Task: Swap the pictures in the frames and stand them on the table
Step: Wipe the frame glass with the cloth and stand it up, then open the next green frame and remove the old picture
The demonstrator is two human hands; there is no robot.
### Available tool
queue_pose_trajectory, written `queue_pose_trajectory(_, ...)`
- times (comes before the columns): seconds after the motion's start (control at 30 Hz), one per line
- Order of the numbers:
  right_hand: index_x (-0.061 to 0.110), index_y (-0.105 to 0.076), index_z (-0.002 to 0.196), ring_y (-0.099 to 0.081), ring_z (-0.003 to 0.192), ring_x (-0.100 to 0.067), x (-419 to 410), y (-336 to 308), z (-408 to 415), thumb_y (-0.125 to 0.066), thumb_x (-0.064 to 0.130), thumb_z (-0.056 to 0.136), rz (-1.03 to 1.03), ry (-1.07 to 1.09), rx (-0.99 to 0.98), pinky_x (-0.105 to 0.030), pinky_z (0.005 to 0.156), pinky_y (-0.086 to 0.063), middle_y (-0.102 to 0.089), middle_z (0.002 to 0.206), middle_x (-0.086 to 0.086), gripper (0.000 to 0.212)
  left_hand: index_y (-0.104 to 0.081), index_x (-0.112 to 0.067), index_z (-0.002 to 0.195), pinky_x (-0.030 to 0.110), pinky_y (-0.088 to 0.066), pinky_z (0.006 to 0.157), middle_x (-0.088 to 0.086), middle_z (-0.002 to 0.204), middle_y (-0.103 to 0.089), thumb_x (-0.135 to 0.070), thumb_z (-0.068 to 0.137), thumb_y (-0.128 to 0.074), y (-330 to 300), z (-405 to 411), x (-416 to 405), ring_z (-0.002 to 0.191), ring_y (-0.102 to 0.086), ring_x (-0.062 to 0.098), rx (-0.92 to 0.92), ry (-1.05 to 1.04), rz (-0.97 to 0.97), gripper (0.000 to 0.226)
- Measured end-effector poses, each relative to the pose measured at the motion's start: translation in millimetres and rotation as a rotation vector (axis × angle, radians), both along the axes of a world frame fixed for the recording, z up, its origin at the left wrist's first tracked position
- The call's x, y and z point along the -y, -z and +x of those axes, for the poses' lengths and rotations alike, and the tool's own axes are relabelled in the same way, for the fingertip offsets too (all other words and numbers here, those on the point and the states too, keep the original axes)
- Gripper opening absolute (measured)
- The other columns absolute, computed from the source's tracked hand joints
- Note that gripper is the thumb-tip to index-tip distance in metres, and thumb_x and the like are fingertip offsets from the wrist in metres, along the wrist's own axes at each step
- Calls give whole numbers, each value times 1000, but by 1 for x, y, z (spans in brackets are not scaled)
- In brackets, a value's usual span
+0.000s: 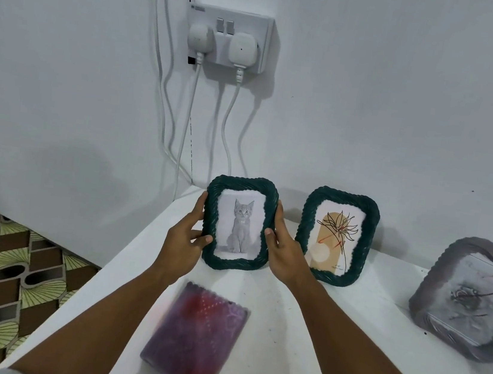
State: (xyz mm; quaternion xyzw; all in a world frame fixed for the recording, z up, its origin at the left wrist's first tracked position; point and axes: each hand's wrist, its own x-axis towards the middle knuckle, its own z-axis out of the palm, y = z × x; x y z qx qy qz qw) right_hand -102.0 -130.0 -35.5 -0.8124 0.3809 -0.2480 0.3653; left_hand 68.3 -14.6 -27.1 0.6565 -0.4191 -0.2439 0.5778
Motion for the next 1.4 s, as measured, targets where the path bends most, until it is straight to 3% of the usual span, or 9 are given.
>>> queue_pose_trajectory(0.23,58,16,136,-61,102,-38,-4,-1,-4,-28,34,103,0,-7,-6,-46,92,-49,-56,126,-26,60,-23,-63,126,8,-49,67,0,116,-56,14,88,-49,1,-1,-4,80,-57,15,81,-5,41,90)
queue_pose_trajectory(0.53,46,6,146,-63,99,-37,-11,-4,-15,-30,31,103,27,-3,-45,-38,91,-49,-59,121,-28,58,-25,-48,141,26,-50,84,-6,111,-57,5,88,-57,4,-1,-10,89,-61,15,67,-51,65,81)
queue_pose_trajectory(0.67,31,-22,149,-64,93,-26,-13,-4,-24,-40,24,101,-24,95,45,-23,81,-46,-64,115,-20,52,-36,-32,143,31,-37,98,1,122,-43,-7,87,-62,5,-11,-8,114,-39,17,466,-233,39,66)
queue_pose_trajectory(0.73,21,-42,141,-59,76,-11,-12,-3,-34,-46,18,99,-100,218,163,-13,70,-44,-67,95,-5,43,-50,-23,134,31,-36,99,2,118,-43,-7,86,-62,3,-24,-7,113,-35,17,617,-284,-76,51)
queue_pose_trajectory(0.83,23,-61,114,-60,73,-13,-5,-3,-59,-51,14,94,-172,368,298,-23,67,-48,-65,85,2,24,-61,-18,119,13,-40,87,-3,109,-46,-4,88,-59,-5,-51,0,98,-43,5,641,-84,-172,34)
queue_pose_trajectory(0.97,20,-57,85,-54,62,-11,0,-9,-97,-55,6,89,-184,444,370,-24,57,-46,-62,73,3,15,-63,-13,102,4,-39,66,-8,90,-51,-1,84,-60,-13,-84,22,72,-51,3,669,144,-139,22)
queue_pose_trajectory(1.17,5,-52,72,-41,53,-10,-4,-2,-148,-51,-8,85,-251,534,410,-21,50,-34,-50,59,-5,18,-48,-16,76,12,-33,60,-4,76,-48,3,84,-54,-6,-115,49,68,-45,11,680,242,-48,22)
queue_pose_trajectory(1.3,13,-53,77,-47,59,-10,3,8,-162,-52,0,86,-221,586,366,-33,55,-42,-54,69,0,16,-57,-11,85,18,-45,74,-1,90,-51,2,83,-57,0,-130,69,84,-51,15,596,177,-55,13)
queue_pose_trajectory(1.4,25,-56,98,-57,87,-14,13,1,-159,-56,7,84,-222,562,274,-36,75,-52,-56,98,8,22,-60,-12,101,21,-49,86,4,112,-47,1,79,-61,-10,-140,83,103,-49,16,575,113,-123,25)
